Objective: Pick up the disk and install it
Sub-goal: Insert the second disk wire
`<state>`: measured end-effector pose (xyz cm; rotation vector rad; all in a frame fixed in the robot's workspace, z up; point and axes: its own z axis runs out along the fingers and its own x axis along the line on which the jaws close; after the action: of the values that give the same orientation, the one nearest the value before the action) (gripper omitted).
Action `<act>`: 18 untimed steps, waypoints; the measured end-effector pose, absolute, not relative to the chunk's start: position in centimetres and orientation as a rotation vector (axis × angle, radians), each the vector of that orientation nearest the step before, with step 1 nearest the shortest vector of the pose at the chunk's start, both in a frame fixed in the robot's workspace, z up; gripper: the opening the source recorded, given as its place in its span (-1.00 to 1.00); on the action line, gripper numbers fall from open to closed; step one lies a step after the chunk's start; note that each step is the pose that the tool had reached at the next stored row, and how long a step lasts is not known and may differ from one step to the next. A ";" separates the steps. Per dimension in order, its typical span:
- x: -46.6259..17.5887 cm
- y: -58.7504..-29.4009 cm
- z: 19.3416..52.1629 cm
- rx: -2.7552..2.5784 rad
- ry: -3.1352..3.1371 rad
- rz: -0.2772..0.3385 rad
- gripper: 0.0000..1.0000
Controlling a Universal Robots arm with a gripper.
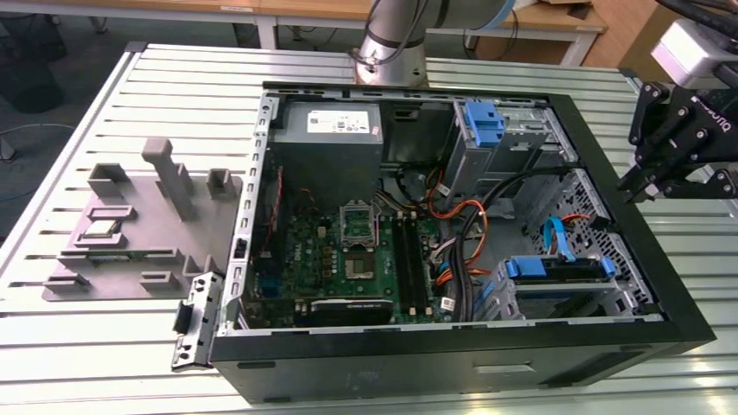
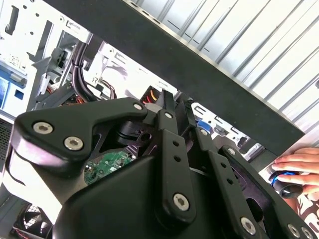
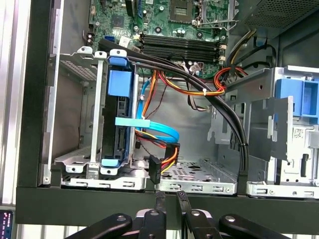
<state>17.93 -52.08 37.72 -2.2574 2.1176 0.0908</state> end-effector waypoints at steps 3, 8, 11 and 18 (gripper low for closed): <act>17.9 -52.2 37.7 -2.257 2.118 0.091 -0.54; 17.7 -52.2 37.7 -2.258 2.118 0.090 -0.54; 17.7 -52.4 37.7 -2.257 2.118 0.091 -0.54; 17.5 -52.8 37.7 -2.257 2.118 0.090 -0.54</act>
<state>17.53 -52.80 37.67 -2.2574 2.1180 0.0904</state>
